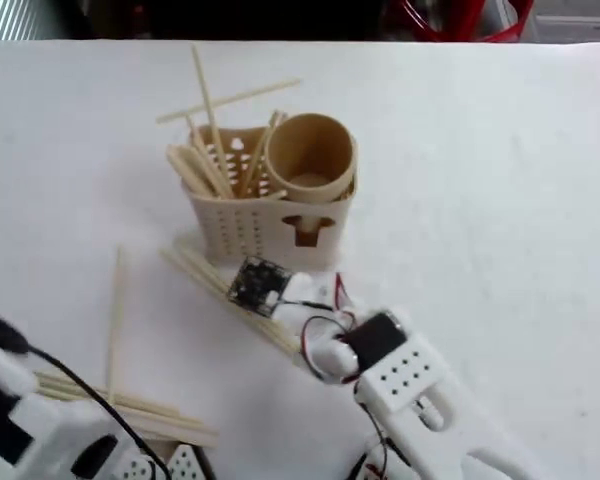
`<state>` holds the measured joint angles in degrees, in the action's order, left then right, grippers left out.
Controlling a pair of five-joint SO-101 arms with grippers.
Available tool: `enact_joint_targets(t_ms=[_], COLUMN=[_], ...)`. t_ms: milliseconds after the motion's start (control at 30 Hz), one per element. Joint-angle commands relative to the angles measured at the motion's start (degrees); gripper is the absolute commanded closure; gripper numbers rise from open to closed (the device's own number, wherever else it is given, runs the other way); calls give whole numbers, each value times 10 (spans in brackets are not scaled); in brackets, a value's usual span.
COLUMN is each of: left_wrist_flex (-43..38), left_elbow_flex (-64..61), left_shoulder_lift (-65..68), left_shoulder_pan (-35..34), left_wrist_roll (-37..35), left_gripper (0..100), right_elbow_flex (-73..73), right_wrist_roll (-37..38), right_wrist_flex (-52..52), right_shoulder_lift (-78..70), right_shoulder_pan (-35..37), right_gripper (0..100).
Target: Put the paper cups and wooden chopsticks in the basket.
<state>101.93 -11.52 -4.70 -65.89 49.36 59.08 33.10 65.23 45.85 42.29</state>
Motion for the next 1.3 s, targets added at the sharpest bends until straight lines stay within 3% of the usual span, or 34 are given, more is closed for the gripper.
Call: enact_joint_targets(t_ms=[0, 167, 233, 400, 500, 600, 833, 900, 1100, 1267], left_wrist_flex=[-20, -233, -311, -435, -468, -467, -382, -359, -323, -398], left_elbow_flex=[-158, -308, -331, -369, -392, -429, -452, -453, -514, -643], left_shoulder_lift=[-105, -174, -192, -196, -196, -202, -293, -321, -388, -473], left_shoulder_pan=[-34, -2, 19, 116, 141, 143, 7, -11, -1, -7], left_wrist_roll=[124, 491, 539, 564, 647, 774, 1108, 1143, 1146, 1144], left_gripper=[728, 728, 725, 701, 694, 695, 730, 732, 732, 732], right_elbow_flex=[-55, -89, -91, -91, -84, -65, -59, -60, -57, -57], right_wrist_roll=[4, 4, 4, 2, 4, 5, 5, 5, 5, 3], right_wrist_flex=[6, 6, 2, 1, 7, 3, 2, 2, 2, 4], right_shoulder_lift=[-70, -156, -175, -176, -167, -157, -148, -148, -148, -148], right_shoulder_pan=[26, 24, 24, 25, 24, 24, 24, 24, 24, 24], right_gripper=[832, 837, 837, 837, 837, 837, 837, 837, 837, 837])
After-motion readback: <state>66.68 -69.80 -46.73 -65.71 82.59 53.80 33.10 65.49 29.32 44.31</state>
